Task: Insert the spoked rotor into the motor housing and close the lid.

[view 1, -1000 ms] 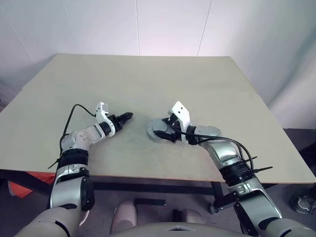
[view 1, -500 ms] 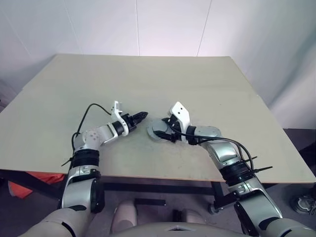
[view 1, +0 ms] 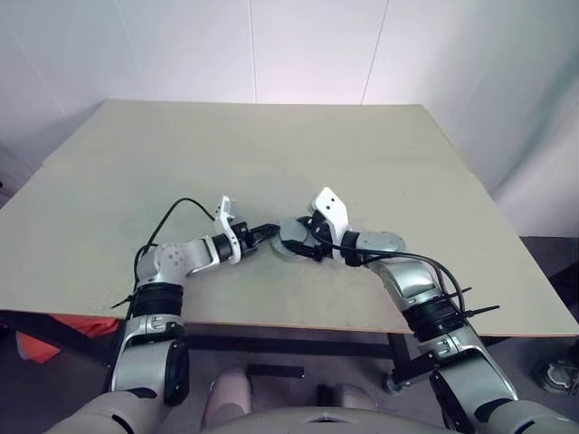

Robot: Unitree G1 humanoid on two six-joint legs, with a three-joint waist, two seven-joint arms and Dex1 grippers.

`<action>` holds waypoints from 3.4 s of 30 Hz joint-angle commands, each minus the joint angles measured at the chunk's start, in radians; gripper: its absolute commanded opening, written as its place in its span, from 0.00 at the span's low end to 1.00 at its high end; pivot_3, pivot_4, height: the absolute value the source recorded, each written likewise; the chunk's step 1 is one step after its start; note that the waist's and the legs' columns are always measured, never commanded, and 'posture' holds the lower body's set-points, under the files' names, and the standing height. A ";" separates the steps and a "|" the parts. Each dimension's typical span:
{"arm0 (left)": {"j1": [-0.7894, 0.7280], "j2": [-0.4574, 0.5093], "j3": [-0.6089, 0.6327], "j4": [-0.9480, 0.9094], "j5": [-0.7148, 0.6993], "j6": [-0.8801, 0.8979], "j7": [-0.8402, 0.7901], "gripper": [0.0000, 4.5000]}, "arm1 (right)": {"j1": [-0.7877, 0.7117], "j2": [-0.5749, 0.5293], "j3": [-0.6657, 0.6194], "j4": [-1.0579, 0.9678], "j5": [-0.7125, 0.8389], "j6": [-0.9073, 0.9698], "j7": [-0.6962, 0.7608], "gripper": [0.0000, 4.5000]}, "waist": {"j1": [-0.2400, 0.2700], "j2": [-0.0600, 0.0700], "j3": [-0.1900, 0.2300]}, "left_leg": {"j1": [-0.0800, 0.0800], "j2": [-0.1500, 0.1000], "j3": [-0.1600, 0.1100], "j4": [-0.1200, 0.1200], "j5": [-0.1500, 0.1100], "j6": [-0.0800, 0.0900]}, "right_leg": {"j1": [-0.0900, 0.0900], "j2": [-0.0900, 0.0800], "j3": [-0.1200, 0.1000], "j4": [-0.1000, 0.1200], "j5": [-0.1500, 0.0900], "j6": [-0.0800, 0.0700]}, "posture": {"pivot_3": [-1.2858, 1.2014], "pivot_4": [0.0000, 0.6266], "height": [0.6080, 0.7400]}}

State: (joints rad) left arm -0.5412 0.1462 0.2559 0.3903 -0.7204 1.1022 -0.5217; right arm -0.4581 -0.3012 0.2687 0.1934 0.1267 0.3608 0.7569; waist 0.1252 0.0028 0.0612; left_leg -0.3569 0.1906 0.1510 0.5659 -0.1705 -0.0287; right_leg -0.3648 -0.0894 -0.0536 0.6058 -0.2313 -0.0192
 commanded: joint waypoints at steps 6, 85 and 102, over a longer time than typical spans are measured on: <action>0.031 -0.009 -0.048 0.037 0.052 0.023 0.042 0.00 | -0.027 -0.001 -0.066 -0.014 0.029 0.079 -0.034 0.85 | 0.000 0.000 0.000 | 0.008 -0.002 0.000 -0.003 0.000 0.000 | 0.007 -0.002 0.001 -0.002 -0.002 0.003 | 0.52 0.00 1.00; 0.028 -0.005 -0.003 -0.055 -0.006 0.008 0.044 0.00 | -0.110 0.318 -0.686 -0.139 0.500 1.247 -0.424 0.28 | 0.001 0.012 -0.009 | 0.008 -0.002 0.001 -0.028 0.006 -0.010 | 0.003 0.003 0.002 -0.016 -0.002 0.000 | 0.52 0.00 1.00; -0.032 -0.026 0.243 0.006 -0.142 -0.102 0.106 0.00 | -0.217 0.395 -0.940 -0.003 0.509 1.201 -0.521 0.28 | -0.002 0.012 -0.009 | 0.002 -0.001 0.002 -0.028 0.007 -0.012 | -0.004 0.003 0.001 -0.014 -0.001 -0.002 | 0.52 0.00 1.00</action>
State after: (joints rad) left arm -0.5392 0.1122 0.4506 0.3935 -0.8158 1.0246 -0.4221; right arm -0.6293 0.0845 -0.6206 0.1828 0.6099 1.5783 0.2530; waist 0.1234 0.0144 0.0524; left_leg -0.3566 0.1897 0.1525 0.5380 -0.1636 -0.0403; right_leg -0.3698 -0.0863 -0.0525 0.5916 -0.2324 -0.0210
